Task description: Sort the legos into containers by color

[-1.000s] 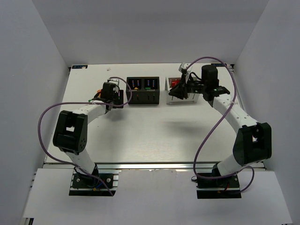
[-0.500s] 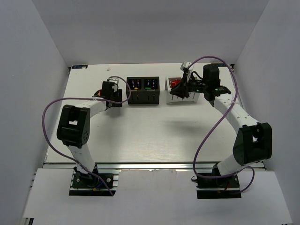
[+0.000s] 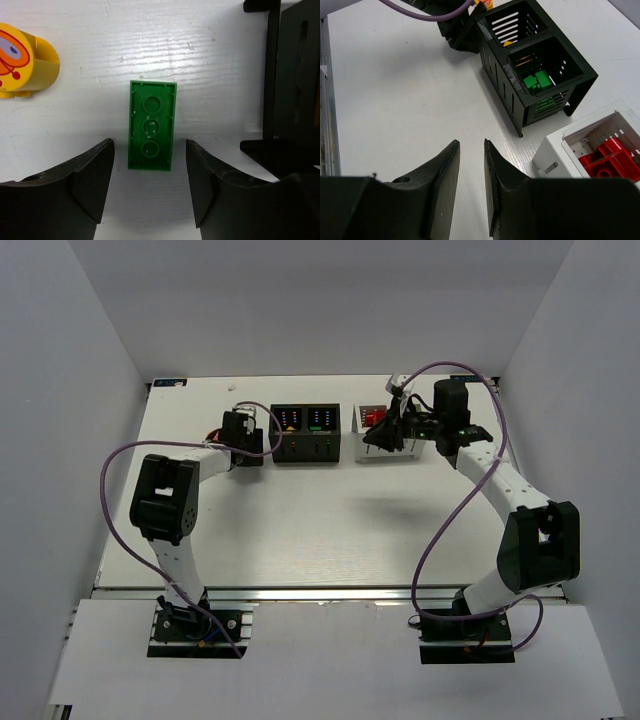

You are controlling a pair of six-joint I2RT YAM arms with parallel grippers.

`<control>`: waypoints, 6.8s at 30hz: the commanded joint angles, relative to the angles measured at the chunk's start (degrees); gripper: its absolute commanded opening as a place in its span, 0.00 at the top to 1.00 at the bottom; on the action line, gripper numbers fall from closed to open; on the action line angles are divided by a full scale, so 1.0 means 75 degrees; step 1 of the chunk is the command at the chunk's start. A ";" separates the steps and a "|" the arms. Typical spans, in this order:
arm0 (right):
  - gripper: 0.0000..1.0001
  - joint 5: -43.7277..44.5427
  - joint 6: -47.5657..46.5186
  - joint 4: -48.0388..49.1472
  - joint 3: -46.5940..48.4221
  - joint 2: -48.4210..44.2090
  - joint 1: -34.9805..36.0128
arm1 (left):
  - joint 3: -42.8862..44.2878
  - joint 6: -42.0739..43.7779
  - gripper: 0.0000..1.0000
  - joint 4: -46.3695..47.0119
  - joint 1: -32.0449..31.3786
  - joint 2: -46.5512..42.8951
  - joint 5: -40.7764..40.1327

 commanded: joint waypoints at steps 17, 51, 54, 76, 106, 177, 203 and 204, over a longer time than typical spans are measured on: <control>0.68 -0.0114 -0.0077 0.0131 -0.0196 -0.0437 -0.0094 | -0.0121 -0.0436 0.87 0.0422 0.0145 -0.0181 -0.0284; 0.69 -0.0008 -0.0335 -0.0033 -0.0946 -0.1176 -0.0094 | 0.0604 -0.2206 0.88 0.0797 -0.1565 -0.2351 0.2224; 0.69 0.0015 -0.0346 -0.0033 -0.1040 -0.1258 -0.0094 | 0.1061 -0.2229 0.85 0.0797 -0.1706 -0.1847 0.2130; 0.69 -0.0020 -0.0311 -0.0033 -0.1122 -0.1352 -0.0281 | 0.3276 -0.2229 0.48 -0.0094 -0.2069 0.0076 0.1204; 0.46 -0.0489 -0.1682 -0.1661 -0.0396 -0.0813 -0.0235 | -0.0565 -0.2652 0.22 -0.2260 0.1281 -0.4271 -0.0517; 1.00 -0.0371 -0.1718 -0.1943 -0.0055 -0.0589 -0.0176 | 0.1176 -0.3155 0.83 0.0668 -0.1107 -0.2421 0.2646; 0.78 -0.0114 -0.2338 -0.2587 -0.0255 -0.1035 -0.0328 | 0.4108 -0.2265 0.44 -0.1101 -0.2081 0.0462 0.1169; 0.71 -0.0102 -0.2385 -0.2646 -0.0232 -0.1035 -0.0374 | 0.4202 -0.2264 0.43 -0.1136 -0.2093 0.0474 0.1181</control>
